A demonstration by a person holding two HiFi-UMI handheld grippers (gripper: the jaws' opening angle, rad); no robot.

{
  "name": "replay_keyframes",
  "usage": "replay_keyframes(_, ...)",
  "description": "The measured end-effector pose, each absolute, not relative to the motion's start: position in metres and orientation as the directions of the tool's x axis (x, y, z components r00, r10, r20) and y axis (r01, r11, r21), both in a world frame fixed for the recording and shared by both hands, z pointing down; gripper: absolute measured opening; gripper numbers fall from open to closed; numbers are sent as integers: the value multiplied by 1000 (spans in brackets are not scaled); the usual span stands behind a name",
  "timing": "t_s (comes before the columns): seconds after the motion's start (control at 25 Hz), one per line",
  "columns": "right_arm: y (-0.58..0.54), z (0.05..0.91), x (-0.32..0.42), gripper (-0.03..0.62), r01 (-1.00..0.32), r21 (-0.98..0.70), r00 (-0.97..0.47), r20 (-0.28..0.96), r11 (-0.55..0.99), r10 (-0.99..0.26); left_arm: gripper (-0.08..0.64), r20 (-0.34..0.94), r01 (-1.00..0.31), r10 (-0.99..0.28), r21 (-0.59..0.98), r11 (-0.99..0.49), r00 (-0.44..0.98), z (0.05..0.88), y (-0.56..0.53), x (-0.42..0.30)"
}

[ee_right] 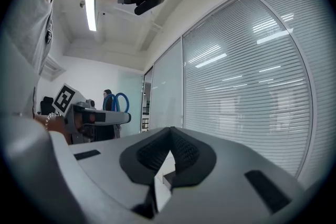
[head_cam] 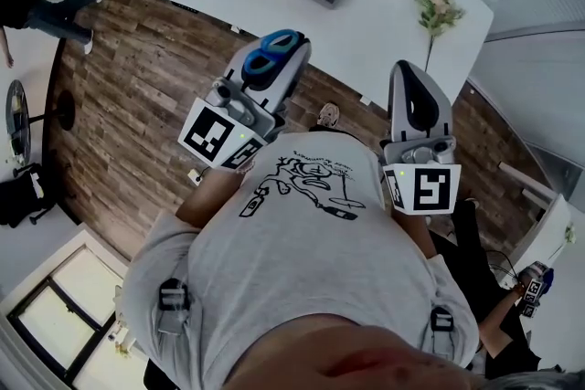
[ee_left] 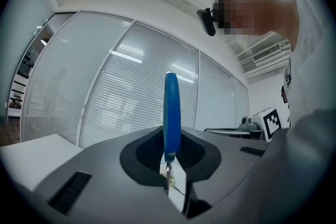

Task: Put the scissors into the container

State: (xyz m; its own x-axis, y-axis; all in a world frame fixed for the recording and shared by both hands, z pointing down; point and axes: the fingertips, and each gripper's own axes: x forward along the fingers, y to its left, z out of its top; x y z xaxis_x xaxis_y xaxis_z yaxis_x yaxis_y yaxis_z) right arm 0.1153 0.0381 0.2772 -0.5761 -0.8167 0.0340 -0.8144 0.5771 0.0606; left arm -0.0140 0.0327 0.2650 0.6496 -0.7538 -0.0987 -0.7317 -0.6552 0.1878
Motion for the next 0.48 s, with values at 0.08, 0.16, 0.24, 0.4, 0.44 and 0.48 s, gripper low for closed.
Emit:
replay_keyframes(0.08,25,280,121,6,-810,58,-583,35,584,-812,43,-98,-734,-757,189,-652,646,267,21,-7)
replay_keyframes(0.16,14,283,126,6,-804,55,-590,38,592,-806,43,-95,-740,-762,190,-645,640,270,11,-1)
replay_keyframes(0.24,4,286,130,6,-800,49,-597,44,598,-801,43,-90,-745,-767,192,-639,635,272,3,3)
replay_keyframes(0.4,-13,290,132,6,-789,42,-611,52,613,-790,43,-73,-753,-775,196,-629,628,277,-11,6)
replay_keyframes(0.44,-17,290,131,6,-787,44,-614,53,616,-788,43,-69,-754,-776,197,-627,627,278,-15,6)
replay_keyframes(0.48,-21,291,130,6,-785,45,-615,55,617,-786,43,-66,-754,-776,198,-626,627,279,-18,6)
